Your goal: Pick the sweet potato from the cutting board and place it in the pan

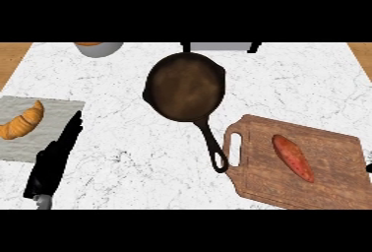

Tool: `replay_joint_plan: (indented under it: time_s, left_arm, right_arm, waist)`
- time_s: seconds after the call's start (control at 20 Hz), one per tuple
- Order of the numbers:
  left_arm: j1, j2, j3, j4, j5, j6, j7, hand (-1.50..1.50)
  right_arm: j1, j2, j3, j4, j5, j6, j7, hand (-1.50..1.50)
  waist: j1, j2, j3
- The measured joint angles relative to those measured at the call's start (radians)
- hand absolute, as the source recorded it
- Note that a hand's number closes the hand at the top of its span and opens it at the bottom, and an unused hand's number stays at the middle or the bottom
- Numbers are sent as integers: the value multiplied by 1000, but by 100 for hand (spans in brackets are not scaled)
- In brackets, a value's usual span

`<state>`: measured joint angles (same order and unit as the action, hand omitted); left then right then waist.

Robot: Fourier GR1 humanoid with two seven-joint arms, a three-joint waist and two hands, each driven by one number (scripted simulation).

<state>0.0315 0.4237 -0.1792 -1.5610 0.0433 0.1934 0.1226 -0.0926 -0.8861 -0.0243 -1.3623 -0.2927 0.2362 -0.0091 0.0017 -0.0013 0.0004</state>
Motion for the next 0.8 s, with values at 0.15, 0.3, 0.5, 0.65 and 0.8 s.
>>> replay_joint_plan:
  time_s: [0.15,0.3,0.5,0.65,0.8]
  left_arm:
    - [1,-7,0,7,-11,-2,-8,0]
    - [0,-19,-7,4,-27,2,-2,0]
    - [9,-25,2,3,-36,-7,-10,0]
    - [13,-42,4,7,-48,-6,-14,0]
    - [36,-46,8,-12,-58,-9,-17,0]
  right_arm:
    - [-25,-53,19,2,21,101,-7,-150]
    - [-75,-80,49,-32,22,184,42,-150]
    - [-139,-78,90,-89,29,254,134,-150]
    - [-179,-72,109,-131,32,291,230,-150]
    - [-220,-33,144,-162,37,305,339,-150]
  waist:
    - [4,1,0]
    - [6,1,-1]
    - [8,1,-1]
    - [6,1,-1]
    - [8,1,-1]
